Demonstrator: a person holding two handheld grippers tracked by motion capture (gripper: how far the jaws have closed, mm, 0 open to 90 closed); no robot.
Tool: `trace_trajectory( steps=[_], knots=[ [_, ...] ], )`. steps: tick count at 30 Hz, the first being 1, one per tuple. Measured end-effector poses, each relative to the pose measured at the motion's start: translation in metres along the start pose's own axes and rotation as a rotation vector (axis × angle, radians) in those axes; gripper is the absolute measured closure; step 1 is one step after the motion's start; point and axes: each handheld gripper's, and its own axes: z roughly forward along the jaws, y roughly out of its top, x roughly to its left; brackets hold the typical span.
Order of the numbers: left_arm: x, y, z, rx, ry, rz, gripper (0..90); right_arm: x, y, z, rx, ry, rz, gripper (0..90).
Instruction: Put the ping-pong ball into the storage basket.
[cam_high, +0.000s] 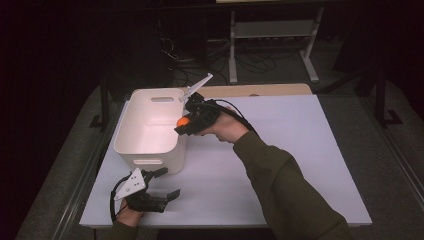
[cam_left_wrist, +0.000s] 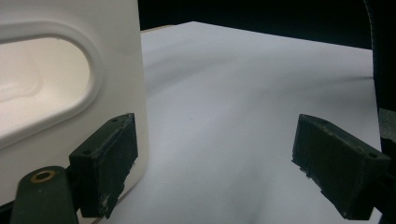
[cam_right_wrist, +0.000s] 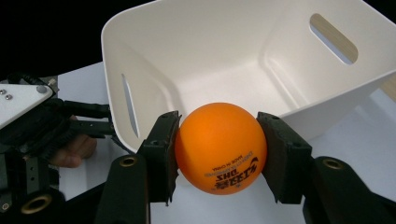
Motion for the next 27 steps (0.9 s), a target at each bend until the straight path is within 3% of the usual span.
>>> trace_trajectory(
  steps=[27],
  knots=[
    [0.000, 0.000, 0.000, -0.005, -0.003, -0.001, 14.0, 0.009, 0.030, 0.026, 0.014, 0.024, -0.035, 49.8]
  ],
)
